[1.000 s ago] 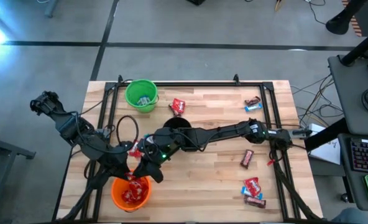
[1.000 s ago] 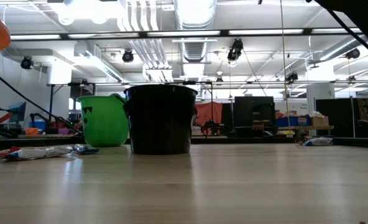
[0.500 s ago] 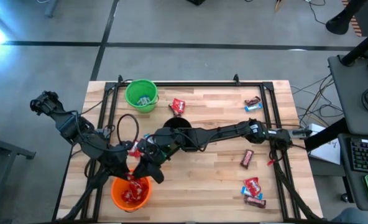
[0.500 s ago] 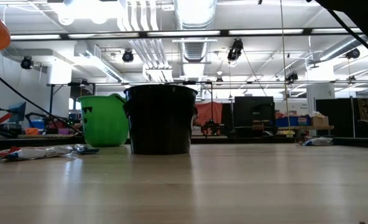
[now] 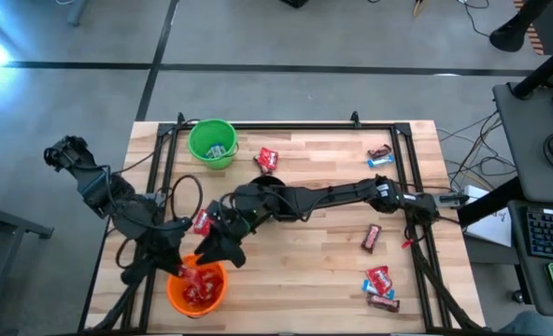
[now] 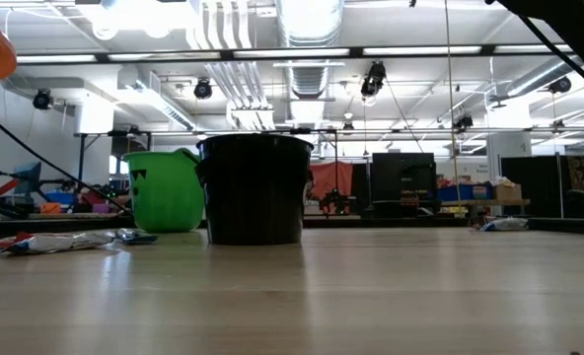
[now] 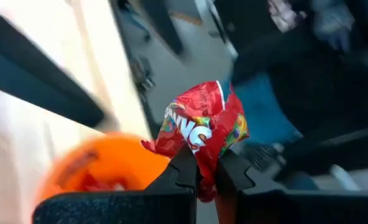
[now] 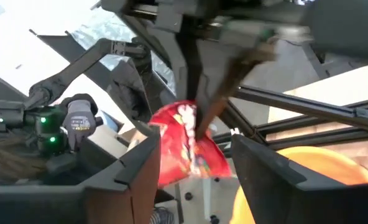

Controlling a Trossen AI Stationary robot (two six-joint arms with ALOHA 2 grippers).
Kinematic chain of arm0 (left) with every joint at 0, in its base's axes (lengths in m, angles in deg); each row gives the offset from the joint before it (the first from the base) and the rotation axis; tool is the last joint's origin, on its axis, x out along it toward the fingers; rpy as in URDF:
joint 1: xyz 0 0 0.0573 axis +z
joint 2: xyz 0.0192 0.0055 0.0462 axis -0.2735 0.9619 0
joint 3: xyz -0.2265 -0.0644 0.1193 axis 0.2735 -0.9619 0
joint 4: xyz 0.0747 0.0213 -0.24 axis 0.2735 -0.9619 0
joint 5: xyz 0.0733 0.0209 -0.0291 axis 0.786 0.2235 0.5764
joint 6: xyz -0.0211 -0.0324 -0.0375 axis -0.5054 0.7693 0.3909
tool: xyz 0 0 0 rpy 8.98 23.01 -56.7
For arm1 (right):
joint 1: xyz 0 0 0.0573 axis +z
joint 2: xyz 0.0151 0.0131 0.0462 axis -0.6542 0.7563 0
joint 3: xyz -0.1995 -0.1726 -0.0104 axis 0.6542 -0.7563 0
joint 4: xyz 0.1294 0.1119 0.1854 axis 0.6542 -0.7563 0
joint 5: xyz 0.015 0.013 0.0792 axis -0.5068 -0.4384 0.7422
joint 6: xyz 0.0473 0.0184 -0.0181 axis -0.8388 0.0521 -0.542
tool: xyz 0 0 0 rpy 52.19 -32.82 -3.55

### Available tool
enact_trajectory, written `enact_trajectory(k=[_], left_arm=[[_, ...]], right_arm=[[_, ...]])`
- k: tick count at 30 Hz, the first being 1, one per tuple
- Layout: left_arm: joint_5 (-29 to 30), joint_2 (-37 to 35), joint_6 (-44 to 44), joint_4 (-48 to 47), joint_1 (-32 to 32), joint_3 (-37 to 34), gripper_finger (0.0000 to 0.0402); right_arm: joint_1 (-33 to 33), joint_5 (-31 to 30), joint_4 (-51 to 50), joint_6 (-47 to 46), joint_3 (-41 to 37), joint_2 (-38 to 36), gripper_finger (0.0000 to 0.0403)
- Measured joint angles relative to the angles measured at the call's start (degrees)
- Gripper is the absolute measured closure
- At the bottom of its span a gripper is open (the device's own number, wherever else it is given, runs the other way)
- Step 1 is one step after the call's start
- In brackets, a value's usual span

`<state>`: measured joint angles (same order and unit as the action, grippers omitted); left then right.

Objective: Sort candy
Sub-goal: Put the red candy pack into the orange bucket, then put the white chocolate into the green bucket

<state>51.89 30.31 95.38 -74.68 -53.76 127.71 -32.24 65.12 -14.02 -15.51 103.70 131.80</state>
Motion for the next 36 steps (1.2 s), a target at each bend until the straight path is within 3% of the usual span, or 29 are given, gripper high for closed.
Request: enact_trajectory(k=[15,22,32,36], left_arm=[[-0.2,1.8,5.7,-1.5,-5.7,-1.5,0.0398],[-0.5,1.8,11.3,-4.7,-5.6,-3.7,0.0354],[-0.4,1.7,11.0,-5.4,-5.6,-3.8,0.0287],[0.0,1.7,7.9,-5.4,-5.6,-3.8,0.0279]], right_arm=[[-5.5,2.3,-2.4,-4.6,0.0,-3.7,0.0209],[-6.2,2.0,-3.6,-3.9,0.0,-4.1,0.0197],[-7.9,2.2,-6.0,-3.7,0.0,-5.0,0.0192],[-8.5,1.1,-14.3,-0.9,0.0,-7.1,0.0194]])
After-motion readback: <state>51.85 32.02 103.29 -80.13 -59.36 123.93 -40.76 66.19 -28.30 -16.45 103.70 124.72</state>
